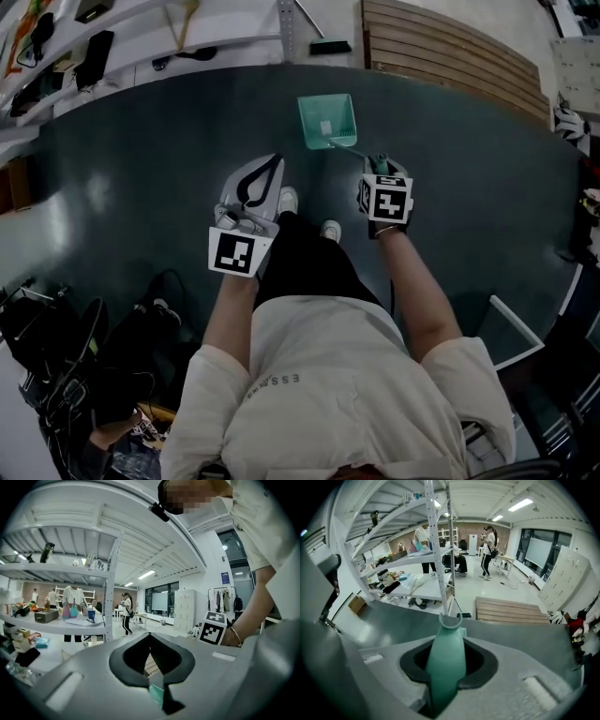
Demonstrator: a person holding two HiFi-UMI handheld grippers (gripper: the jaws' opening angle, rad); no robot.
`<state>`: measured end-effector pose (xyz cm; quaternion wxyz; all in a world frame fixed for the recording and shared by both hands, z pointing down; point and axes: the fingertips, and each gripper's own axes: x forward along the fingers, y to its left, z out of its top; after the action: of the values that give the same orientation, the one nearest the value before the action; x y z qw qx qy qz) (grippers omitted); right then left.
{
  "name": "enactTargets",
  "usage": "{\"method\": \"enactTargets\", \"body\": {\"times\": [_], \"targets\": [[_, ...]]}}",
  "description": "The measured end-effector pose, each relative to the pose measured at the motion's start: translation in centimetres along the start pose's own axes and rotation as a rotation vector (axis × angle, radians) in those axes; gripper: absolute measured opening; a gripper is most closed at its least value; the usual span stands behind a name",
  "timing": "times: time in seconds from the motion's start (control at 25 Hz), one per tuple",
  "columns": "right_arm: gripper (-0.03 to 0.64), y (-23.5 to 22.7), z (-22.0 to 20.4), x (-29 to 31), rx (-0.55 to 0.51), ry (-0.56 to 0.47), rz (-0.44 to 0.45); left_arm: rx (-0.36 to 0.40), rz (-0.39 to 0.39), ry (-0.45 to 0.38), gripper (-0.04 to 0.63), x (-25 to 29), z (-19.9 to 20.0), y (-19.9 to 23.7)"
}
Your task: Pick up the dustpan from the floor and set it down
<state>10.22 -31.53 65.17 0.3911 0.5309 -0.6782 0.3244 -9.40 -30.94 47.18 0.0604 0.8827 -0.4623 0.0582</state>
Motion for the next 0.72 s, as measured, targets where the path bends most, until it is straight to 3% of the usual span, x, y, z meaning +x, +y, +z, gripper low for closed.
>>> {"method": "enactTargets", "body": {"times": [0.24, 0.36, 0.48, 0.72], "targets": [[0.072, 1.1, -0.6, 7.1, 0.026, 0.050, -0.039, -0.065, 0.003, 0.024, 0.017, 1.9, -4.2, 3.1], [0.074, 1.8, -1.4, 9.4, 0.028, 0.071, -0.042, -0.055, -0.011, 0.050, 0.017, 2.3, -6.0, 3.5], [0.074, 1.8, -2.1, 11.1, 0.048, 0.079, -0.065, -0.050, -0.030, 0.087, 0.017, 2.9, -7.6, 3.6], [0.074, 3.0, -2.8, 12.4, 0.060, 0.070, -0.082, -0.112, -0.027, 0.123, 0.017, 3.3, -9.7, 4.5]]}}
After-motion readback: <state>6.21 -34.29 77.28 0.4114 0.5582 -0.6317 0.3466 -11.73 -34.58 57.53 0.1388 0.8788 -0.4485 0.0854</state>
